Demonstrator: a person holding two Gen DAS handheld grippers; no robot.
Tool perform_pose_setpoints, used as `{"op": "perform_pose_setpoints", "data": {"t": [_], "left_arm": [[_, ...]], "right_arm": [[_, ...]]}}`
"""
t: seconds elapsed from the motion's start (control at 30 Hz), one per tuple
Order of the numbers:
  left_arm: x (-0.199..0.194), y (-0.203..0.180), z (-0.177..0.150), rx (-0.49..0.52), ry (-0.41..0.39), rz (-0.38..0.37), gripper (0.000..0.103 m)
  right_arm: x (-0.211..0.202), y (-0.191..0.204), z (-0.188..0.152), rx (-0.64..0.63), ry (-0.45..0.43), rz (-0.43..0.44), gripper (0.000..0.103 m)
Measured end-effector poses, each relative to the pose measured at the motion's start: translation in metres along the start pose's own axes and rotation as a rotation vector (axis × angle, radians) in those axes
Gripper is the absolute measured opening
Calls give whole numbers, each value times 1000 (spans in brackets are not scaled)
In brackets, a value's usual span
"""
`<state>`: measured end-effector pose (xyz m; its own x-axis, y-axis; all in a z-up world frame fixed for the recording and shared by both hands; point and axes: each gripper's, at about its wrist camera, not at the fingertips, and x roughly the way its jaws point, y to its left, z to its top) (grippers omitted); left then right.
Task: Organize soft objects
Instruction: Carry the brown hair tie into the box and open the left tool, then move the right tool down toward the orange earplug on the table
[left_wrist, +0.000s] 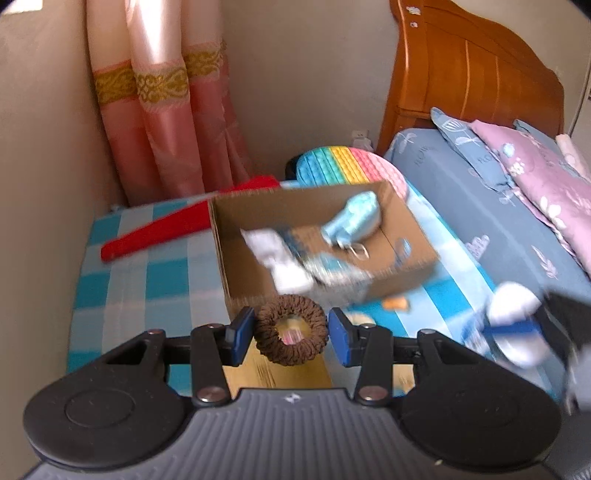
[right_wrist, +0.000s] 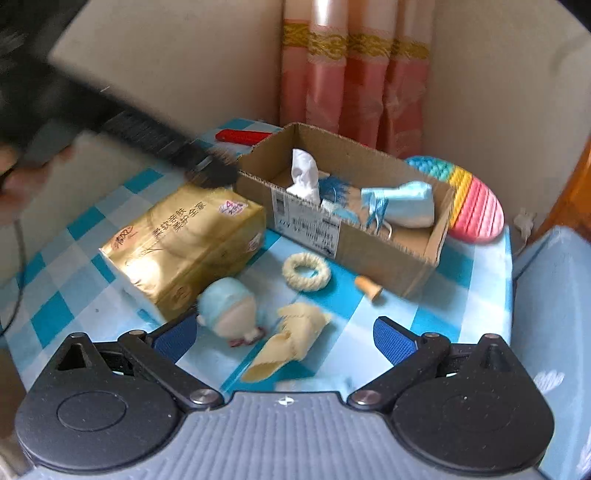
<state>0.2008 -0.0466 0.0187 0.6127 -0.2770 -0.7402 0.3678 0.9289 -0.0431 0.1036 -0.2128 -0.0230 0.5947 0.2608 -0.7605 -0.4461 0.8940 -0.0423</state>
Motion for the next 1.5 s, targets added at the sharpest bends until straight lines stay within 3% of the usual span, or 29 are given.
{"op": "perform_pose_setpoints", "data": {"t": [0.2, 0.3, 0.5, 0.73, 1.0, 1.5], "left_arm": [[32, 8, 32, -14, 2, 43, 47], [45, 11, 38, -22, -8, 60, 80], [34, 14, 28, -24, -48, 75, 93], [-1, 14, 3, -9, -98, 84, 97], [-32, 36, -27, -98, -128, 144, 98], [-71, 67, -96, -208, -144, 242, 102]], "right_arm": [[-8, 6, -16, 58, -1, -14, 103], [-9, 6, -23, 85, -3, -15, 103], [-14, 9, -37, 99, -19, -31, 103], [-29, 20, -46, 86, -77, -24, 103], [-39, 32, -52, 80, -116, -41, 103], [-36, 45, -50, 64, -104, -28, 103]]}}
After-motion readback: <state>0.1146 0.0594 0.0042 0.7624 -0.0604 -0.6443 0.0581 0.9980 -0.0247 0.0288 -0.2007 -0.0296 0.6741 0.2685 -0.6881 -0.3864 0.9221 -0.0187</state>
